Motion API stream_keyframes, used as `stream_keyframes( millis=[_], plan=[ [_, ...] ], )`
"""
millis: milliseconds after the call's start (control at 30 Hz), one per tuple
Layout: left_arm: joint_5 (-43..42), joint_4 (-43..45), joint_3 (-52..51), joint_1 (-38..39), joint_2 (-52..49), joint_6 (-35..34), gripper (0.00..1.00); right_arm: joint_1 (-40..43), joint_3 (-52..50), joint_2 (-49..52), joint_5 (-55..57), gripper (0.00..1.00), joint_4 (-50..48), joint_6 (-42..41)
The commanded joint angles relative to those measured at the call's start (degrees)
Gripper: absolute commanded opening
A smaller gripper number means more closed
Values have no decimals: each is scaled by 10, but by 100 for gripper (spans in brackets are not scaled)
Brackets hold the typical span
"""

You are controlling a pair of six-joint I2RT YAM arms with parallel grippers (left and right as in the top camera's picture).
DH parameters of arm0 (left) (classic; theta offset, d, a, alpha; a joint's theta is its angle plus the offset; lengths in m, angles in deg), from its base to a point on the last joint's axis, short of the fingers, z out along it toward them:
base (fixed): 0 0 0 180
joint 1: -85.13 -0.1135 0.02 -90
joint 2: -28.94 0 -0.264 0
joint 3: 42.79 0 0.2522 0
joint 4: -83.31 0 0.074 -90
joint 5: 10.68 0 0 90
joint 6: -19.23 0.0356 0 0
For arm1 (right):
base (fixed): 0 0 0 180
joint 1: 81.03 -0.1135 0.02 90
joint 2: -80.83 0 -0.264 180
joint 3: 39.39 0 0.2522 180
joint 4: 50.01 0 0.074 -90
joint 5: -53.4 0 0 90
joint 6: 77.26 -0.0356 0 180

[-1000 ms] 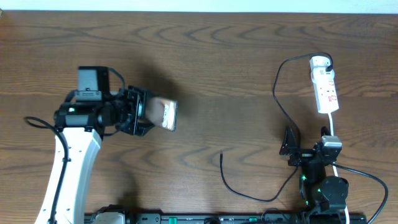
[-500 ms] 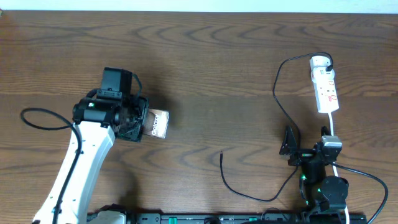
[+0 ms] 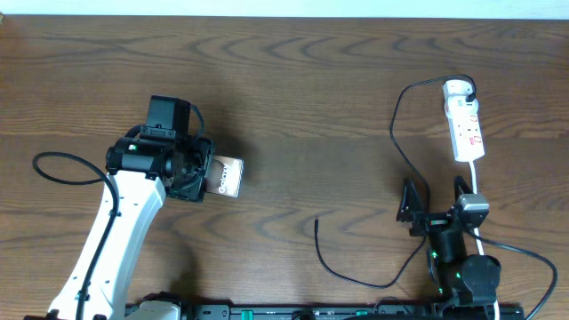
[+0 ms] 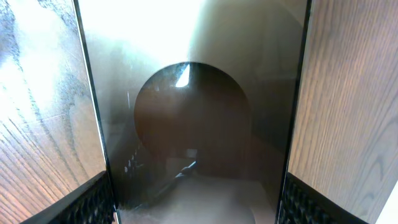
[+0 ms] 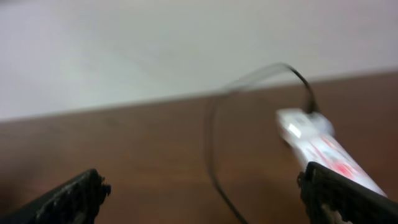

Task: Plug charger to phone and switch on socket
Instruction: 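Move right gripper toward the phone held by left gripper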

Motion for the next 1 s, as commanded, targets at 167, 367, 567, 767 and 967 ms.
stream_keyframes(
  millis=[167,367,567,767,967],
  plan=[
    [-1,3,-2,2,2,-10,7,-4,105,116,-219,99,-26,-82],
    [-1,5,-2,2,2,-10,7,-4,325,457,-449,99,56,-65],
    [-2,5,-2,2,2,-29,7,-21,512,807,-732,99,13,-81],
    [-12,3,-2,2,2,-65,7,-74,566,1033,-746,97,-178,-355],
    [-14,-2,-2,2,2,-123,7,-177,566,1116,-700,93,-242,-389]
  ],
)
